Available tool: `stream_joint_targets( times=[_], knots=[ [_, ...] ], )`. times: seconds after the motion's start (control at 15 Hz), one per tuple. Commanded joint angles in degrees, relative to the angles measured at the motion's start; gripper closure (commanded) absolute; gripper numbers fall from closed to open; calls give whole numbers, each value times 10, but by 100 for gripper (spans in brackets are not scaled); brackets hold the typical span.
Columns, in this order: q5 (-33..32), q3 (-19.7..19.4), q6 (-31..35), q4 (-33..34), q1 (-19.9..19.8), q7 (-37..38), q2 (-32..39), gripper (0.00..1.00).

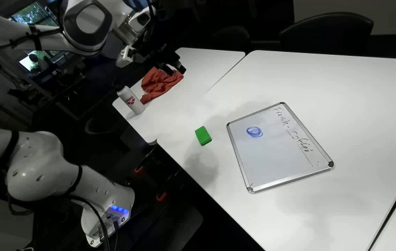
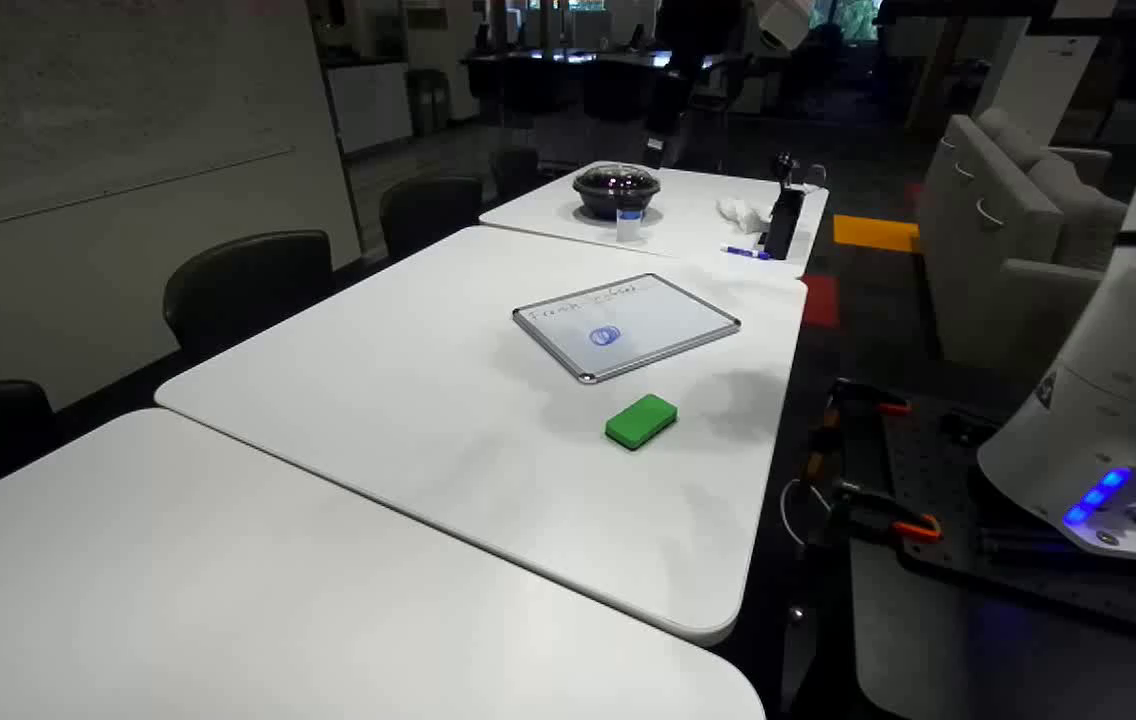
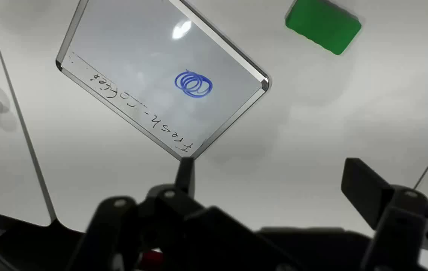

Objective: Pick up the green duster and rub the blue written objects on the white board

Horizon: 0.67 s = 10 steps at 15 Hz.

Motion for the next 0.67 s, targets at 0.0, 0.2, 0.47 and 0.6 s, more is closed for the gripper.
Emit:
stream_joint_targets(
  times=[0.0, 0.2, 0.47, 0.6],
  knots=[
    [-2, -5, -2, 1, 5, 1, 0, 0],
    [-2, -5, -2, 1, 5, 1, 0, 0],
    [13, -14, 16, 4, 26, -57, 26, 0],
    [31, -18, 42, 2, 50, -108, 71, 0]
  ],
)
